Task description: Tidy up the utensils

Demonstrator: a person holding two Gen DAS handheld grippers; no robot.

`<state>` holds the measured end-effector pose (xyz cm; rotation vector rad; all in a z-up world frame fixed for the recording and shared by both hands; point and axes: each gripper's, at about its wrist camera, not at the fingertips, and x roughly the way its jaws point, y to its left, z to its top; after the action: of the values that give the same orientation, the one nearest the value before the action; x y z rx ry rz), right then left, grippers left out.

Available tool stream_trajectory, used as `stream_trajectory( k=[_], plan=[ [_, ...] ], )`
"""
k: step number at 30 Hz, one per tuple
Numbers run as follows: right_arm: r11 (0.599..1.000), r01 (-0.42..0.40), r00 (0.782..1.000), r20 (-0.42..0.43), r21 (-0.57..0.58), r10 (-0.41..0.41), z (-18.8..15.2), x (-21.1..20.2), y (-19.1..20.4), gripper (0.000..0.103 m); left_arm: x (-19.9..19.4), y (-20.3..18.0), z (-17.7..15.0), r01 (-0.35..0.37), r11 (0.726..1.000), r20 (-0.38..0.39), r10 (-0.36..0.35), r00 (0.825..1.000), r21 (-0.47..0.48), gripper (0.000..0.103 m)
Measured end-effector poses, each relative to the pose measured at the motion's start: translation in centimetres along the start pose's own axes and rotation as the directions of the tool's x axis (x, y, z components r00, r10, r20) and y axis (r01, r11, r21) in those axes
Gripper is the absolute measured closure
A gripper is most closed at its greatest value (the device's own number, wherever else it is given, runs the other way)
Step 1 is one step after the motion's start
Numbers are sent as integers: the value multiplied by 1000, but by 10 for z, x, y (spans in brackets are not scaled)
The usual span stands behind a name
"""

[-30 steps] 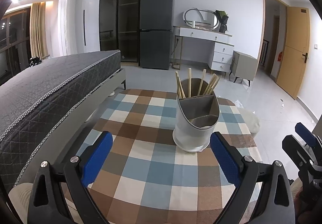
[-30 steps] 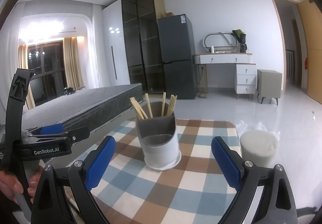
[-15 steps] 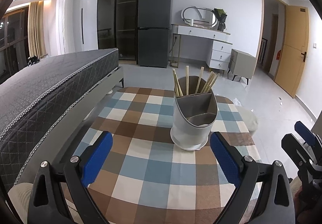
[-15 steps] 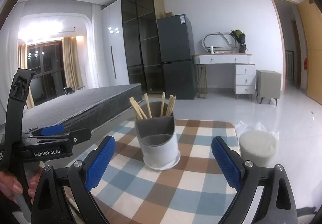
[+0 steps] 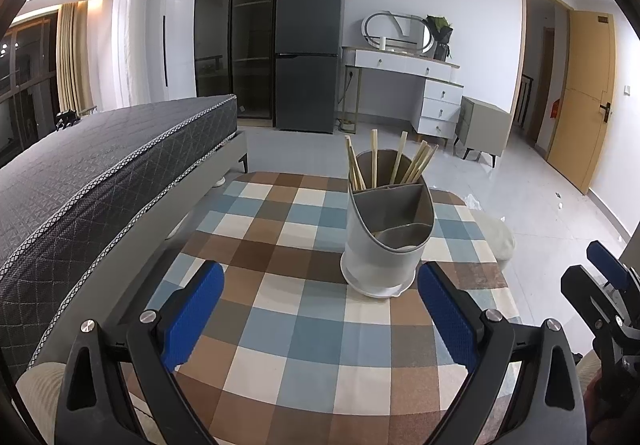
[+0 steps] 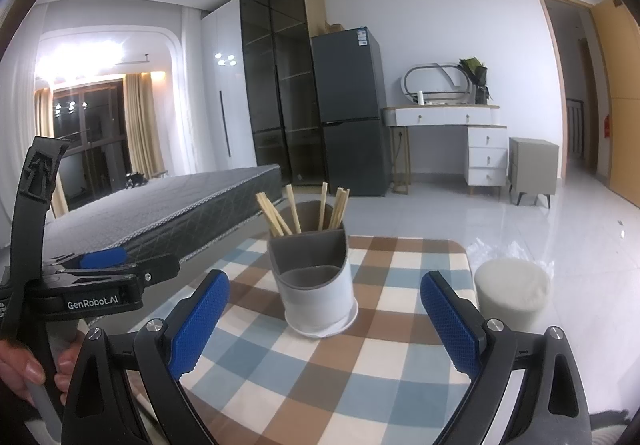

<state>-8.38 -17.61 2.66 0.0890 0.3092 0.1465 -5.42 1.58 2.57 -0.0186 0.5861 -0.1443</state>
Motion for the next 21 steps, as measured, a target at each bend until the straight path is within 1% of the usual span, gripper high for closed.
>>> stream_trajectory(
  k=[5,8,14,21],
  plan=[
    [1000,2,1000,-1,-1,-2,0,0,0,6,0,0,0,0,1000,-2,0,1000,-1,8],
    [1000,3,1000,-4,0,-3,0,1,0,6,0,1,1,15,1000,-7,-15,1000,-9,8],
    [1000,5,1000,-6,4,-5,-1,1,-1,6,0,1,1,1,1000,-6,-1,1000,-8,8],
    [1000,5,1000,-10,2,-5,-1,2,1,6,0,1,0,2,1000,-6,-2,1000,-12,8]
  ],
)
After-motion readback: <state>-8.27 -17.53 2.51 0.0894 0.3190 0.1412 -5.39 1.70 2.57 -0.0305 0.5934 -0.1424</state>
